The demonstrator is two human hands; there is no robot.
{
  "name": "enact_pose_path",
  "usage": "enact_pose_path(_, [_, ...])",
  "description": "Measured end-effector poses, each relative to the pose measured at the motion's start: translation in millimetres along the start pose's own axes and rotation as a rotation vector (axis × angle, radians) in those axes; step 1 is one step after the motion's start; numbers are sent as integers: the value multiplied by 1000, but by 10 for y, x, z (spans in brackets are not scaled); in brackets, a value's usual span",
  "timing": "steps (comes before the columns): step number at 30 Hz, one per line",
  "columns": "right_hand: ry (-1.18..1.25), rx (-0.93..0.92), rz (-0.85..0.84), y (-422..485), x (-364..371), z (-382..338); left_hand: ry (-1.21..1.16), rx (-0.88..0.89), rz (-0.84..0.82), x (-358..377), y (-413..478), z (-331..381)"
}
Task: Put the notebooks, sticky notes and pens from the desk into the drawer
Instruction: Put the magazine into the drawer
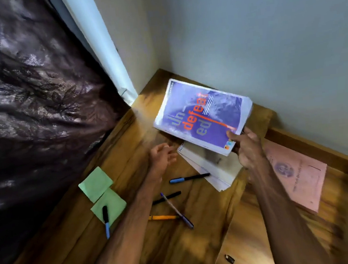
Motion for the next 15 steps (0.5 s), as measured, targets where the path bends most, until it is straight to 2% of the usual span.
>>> enact_pose_path(3, [56, -2, 11, -315, -480, -23, -352, -124, -129, 193, -170, 10])
enact_pose_path(5, [86, 1, 16, -528, -799, -57, -434, -142, -214, 330, -278, 49])
enact_pose_path(13, [122, 21, 73, -1065, -2179, -152, 90, -5, -494, 876, -626, 96])
enact_pose_path(15, [71, 34, 143, -1168, -2480, -155, 270, 39, -586, 1067, -730, 65])
Point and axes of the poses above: each hand's wrist, its own y-axis towards the middle knuckle, its own x-axis out of the palm, z = x × y, the point moved 2 cm from there along y, towards the middle knuckle, and after that the axes turned 6 degrees about y, right-handed, at the moved point
